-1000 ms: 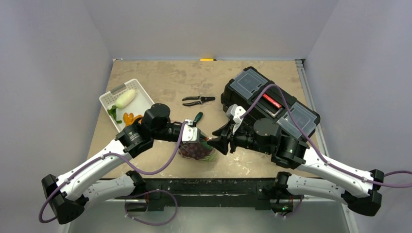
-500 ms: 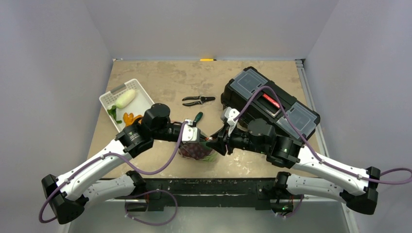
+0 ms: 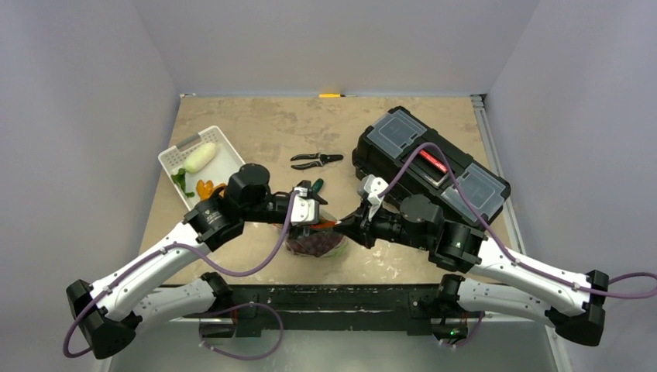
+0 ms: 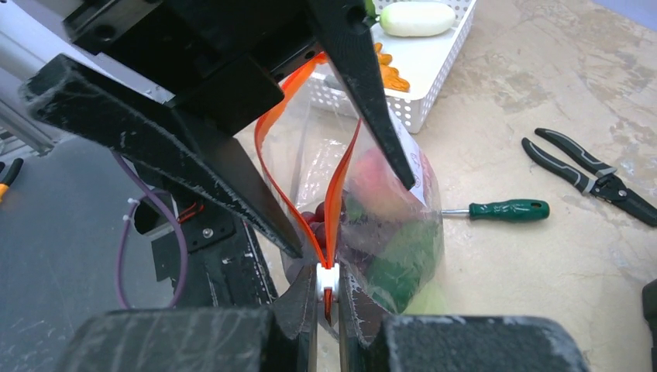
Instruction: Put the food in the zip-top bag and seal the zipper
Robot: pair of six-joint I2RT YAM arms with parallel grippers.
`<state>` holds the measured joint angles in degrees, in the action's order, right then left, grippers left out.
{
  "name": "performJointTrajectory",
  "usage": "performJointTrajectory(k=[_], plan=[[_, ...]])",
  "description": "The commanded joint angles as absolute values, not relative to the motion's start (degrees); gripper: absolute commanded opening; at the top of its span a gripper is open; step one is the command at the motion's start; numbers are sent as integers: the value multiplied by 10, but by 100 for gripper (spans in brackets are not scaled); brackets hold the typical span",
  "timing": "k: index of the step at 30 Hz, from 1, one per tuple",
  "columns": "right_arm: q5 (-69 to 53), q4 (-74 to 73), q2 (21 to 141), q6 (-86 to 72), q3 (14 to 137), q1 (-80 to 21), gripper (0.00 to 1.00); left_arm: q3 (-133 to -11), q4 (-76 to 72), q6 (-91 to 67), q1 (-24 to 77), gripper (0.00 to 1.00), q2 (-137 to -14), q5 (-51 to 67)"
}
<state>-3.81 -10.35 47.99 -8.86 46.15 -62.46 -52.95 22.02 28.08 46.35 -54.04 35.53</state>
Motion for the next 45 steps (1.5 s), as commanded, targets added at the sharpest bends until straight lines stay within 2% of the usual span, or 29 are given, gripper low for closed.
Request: performJointTrajectory(k=[1,6,10,14,15,16,18,19,22,24,34,39,45], plan=[[-41,-62,473,-75,462,-622,0,-553,211,268,440,64,-553,377],[-39,-64,474,-74,464,-622,0,-560,221,267,431,56,-560,400],[-38,-68,470,-73,467,-622,0,-566,230,271,431,38,-560,411],[-21,-88,469,-75,477,-622,0,-569,235,276,431,10,-557,418],[-17,-98,469,-75,482,-623,6,-571,235,276,431,4,-557,419],[-12,-109,469,-75,487,-622,19,-571,234,276,431,0,-556,418],[-1,-134,469,-74,498,-622,40,-571,234,276,431,0,-555,417],[7,-147,467,-73,502,-622,43,-571,234,276,431,0,-555,417],[11,-169,468,-67,520,-622,44,-572,233,273,431,0,-555,418],[3,-173,471,-65,527,-622,43,-572,232,272,431,0,-556,421],[-41,-157,493,-54,535,-623,17,-573,229,267,431,0,-560,426],[-44,-149,503,-54,534,-622,16,-574,229,265,431,0,-557,427],[-42,-137,502,-54,530,-622,7,-574,228,262,431,0,-558,436]])
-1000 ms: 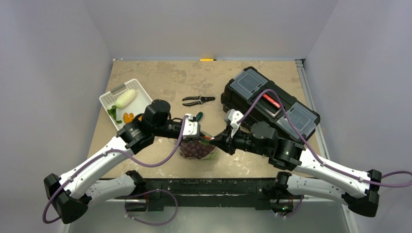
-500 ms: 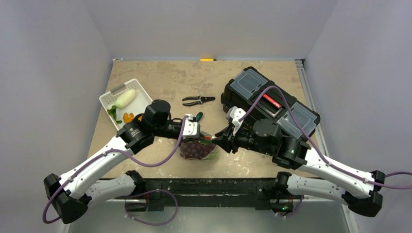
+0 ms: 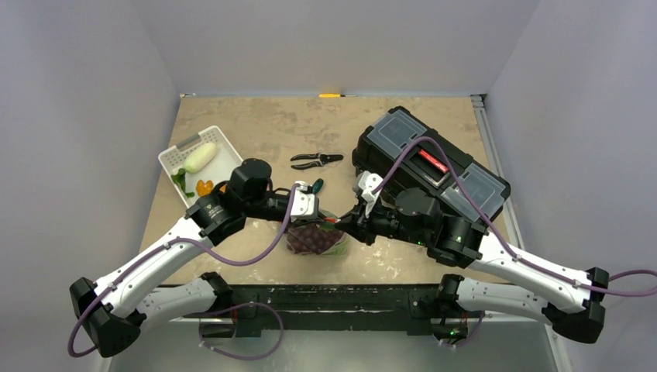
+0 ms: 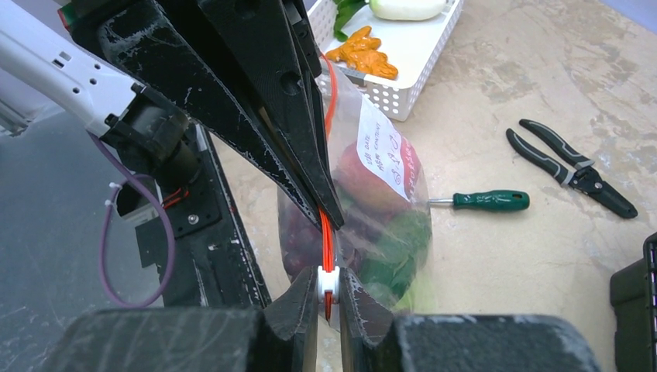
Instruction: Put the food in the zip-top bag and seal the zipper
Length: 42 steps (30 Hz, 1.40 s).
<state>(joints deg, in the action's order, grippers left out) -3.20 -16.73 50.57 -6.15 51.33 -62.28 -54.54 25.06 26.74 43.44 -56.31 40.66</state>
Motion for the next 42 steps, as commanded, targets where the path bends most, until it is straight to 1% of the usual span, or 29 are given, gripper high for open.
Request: performJointTrajectory(k=[1,6,10,13,16,23,26,29,30,33,37,39,40,41,42], plan=[[-42,-135,504,-54,530,-623,6,-575,227,261,431,0,-559,439],[-36,-138,528,-50,538,-622,3,-576,228,260,431,0,-563,451],[-36,-134,549,-37,550,-623,3,-576,227,259,432,0,-565,456],[-42,-127,560,-36,558,-623,4,-577,228,259,433,0,-567,460],[-49,-121,577,-36,569,-623,8,-578,228,257,434,0,-566,465],[-93,-90,609,-35,576,-623,9,-577,228,258,436,0,-563,468],[-102,-89,605,-40,578,-622,14,-577,229,258,437,0,-561,465],[-79,-105,584,-43,575,-622,33,-576,229,259,437,0,-559,461],[-72,-113,575,-44,573,-622,38,-576,229,260,437,0,-559,460],[-54,-145,551,-49,566,-622,46,-576,229,260,437,0,-558,458],[-40,-162,515,-61,544,-622,51,-576,229,261,437,0,-558,459],[-38,-164,505,-66,536,-622,51,-576,229,260,437,0,-558,457],[-37,-168,503,-67,536,-622,49,-576,229,260,437,0,-557,456],[-37,-172,502,-68,535,-622,43,-575,229,261,437,0,-557,454],[-38,-174,499,-69,535,-623,40,-574,229,262,437,0,-557,452]])
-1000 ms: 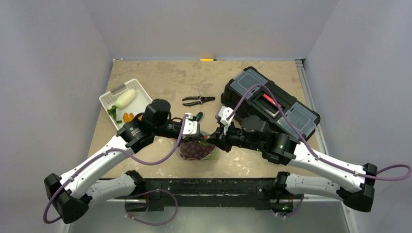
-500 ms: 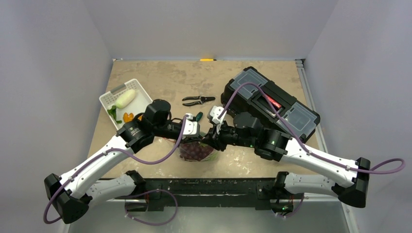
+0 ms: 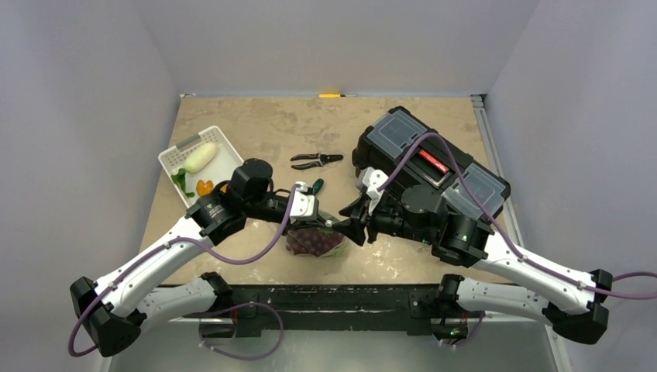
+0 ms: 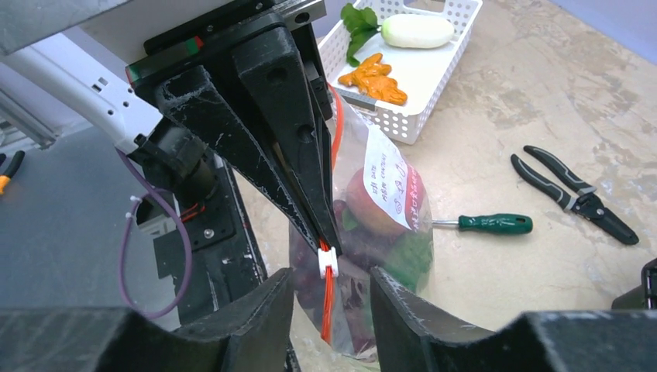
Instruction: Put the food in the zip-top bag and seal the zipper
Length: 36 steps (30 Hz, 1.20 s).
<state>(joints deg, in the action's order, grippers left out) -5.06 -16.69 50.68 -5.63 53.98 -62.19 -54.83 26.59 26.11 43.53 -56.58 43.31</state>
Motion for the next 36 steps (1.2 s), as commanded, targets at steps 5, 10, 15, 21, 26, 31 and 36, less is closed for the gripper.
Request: performJointTrajectory(k=[5,10,15,21,26,31,36], plan=[[-51,-180,491,-67,534,-622,27,-574,229,262,437,0,-559,450],[-62,-191,506,-63,536,-622,28,-575,229,262,437,0,-558,450],[-61,-182,513,-62,536,-622,19,-575,229,261,437,0,-556,451],[-57,-183,523,-58,540,-622,17,-575,229,261,437,0,-556,451],[-55,-189,529,-52,542,-623,14,-575,229,261,437,0,-555,452],[-40,-187,530,-45,542,-622,0,-575,230,262,437,0,-555,454],[-24,-179,528,-42,537,-623,0,-575,227,257,437,14,-549,458]])
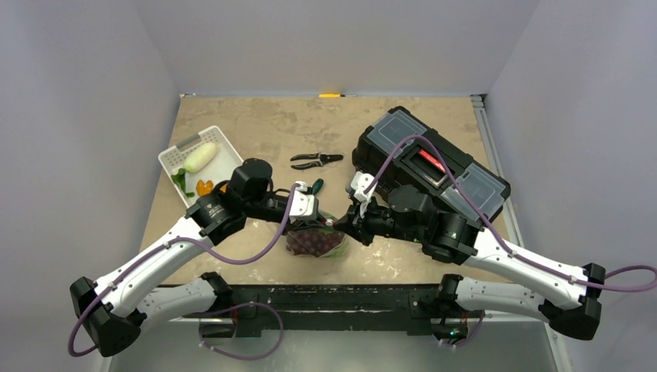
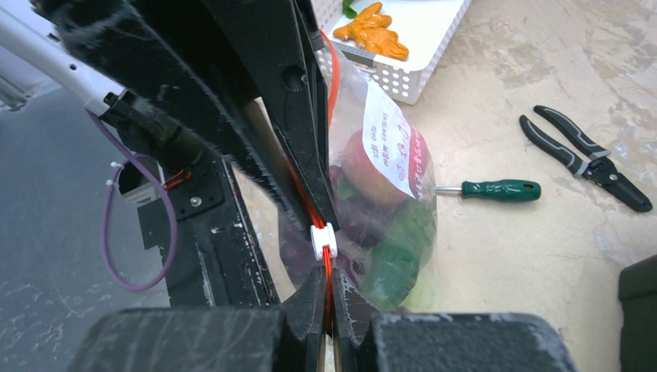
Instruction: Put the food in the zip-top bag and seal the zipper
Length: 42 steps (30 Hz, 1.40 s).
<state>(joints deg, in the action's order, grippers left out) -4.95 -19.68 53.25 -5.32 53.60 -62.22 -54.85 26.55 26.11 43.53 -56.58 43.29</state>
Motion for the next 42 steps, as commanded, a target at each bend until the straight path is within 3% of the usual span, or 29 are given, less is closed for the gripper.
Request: performJointTrajectory(k=[1,4,7,9,16,20,30,37,40,42], plan=[[-20,-177,527,-42,535,-623,0,-573,224,253,437,24,-546,464],[-11,-171,520,-45,530,-622,0,-567,208,238,437,55,-541,478],[-9,-169,519,-47,532,-622,0,-565,191,218,438,70,-550,496],[-10,-170,523,-47,533,-622,0,-568,187,211,443,74,-562,498],[-14,-164,525,-48,533,-622,0,-574,191,211,453,62,-579,484],[-15,-166,525,-47,535,-622,0,-581,192,203,454,40,-590,483],[7,-162,521,-47,535,-624,0,-588,204,206,458,15,-598,477],[49,-138,504,-54,524,-632,0,-591,217,219,458,13,-598,457],[45,-135,502,-54,524,-633,0,-591,219,219,458,31,-598,452],[43,-138,506,-53,526,-634,0,-591,219,219,458,33,-598,452]])
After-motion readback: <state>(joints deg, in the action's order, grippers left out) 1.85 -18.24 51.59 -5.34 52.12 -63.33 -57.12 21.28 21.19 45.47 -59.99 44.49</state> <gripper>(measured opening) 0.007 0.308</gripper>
